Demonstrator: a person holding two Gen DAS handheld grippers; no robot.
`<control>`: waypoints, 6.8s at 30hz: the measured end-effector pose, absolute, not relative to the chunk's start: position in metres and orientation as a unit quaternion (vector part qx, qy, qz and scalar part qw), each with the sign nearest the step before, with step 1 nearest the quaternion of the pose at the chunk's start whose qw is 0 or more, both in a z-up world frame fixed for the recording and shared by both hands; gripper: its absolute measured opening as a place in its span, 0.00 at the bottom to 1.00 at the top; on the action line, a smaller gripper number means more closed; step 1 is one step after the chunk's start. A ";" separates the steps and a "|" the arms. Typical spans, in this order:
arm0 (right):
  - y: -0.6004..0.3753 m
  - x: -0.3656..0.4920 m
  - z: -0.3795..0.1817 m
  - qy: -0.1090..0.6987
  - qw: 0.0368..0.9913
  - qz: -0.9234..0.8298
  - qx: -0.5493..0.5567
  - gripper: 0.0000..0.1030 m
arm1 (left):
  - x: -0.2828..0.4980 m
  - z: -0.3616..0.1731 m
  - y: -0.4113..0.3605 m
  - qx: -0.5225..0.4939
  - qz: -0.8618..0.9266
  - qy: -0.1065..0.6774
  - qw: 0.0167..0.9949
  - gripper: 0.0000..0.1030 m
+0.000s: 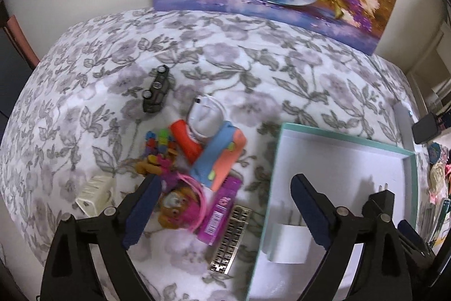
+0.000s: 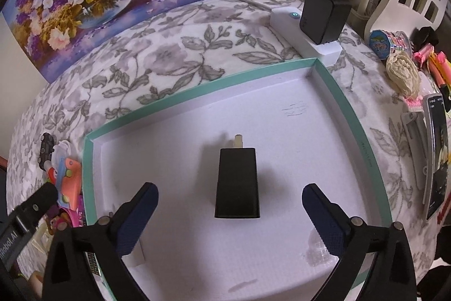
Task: Organize rigid objects
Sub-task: 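Open the left tool to drop the white charger while the right tool releases the black charger in the tray, then move both open tools back toward the remaining toys, then grasp the cream toy chair with the left tool while the right tool grasps the pink dog figure, then carry the cream chair in the left tool while the right tool carries the dog figure over the tray, then open the right tool to drop the dog figure while the left tool releases the cream chair in the tray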
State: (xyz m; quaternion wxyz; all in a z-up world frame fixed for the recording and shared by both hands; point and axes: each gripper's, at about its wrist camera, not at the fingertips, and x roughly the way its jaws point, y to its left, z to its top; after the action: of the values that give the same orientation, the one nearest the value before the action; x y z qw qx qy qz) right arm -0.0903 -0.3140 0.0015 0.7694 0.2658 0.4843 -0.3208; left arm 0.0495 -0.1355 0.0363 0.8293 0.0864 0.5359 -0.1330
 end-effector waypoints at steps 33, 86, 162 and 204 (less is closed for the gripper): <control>-0.180 -0.028 0.039 0.448 0.857 -0.163 0.198 1.00 | 0.097 0.068 0.028 -0.013 -0.023 0.535 0.845 0.98; -0.109 0.031 -0.023 0.501 0.838 -0.087 0.198 0.71 | 0.114 -0.022 0.029 -0.122 -0.034 0.635 0.762 0.31; -0.335 -0.103 0.023 0.383 0.797 -0.296 0.362 0.68 | 0.019 0.054 -0.171 0.032 -0.229 0.545 0.806 0.31; -0.341 -0.097 -0.007 0.456 0.750 -0.325 0.352 0.81 | 0.013 0.015 -0.207 0.129 -0.246 0.559 0.782 0.68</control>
State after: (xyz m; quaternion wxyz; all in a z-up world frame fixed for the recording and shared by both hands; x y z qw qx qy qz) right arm -0.0969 -0.3412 -0.0065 0.7504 0.3520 0.4556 -0.3247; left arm 0.0126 -0.2071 0.0147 0.7817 0.1288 0.5586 -0.2456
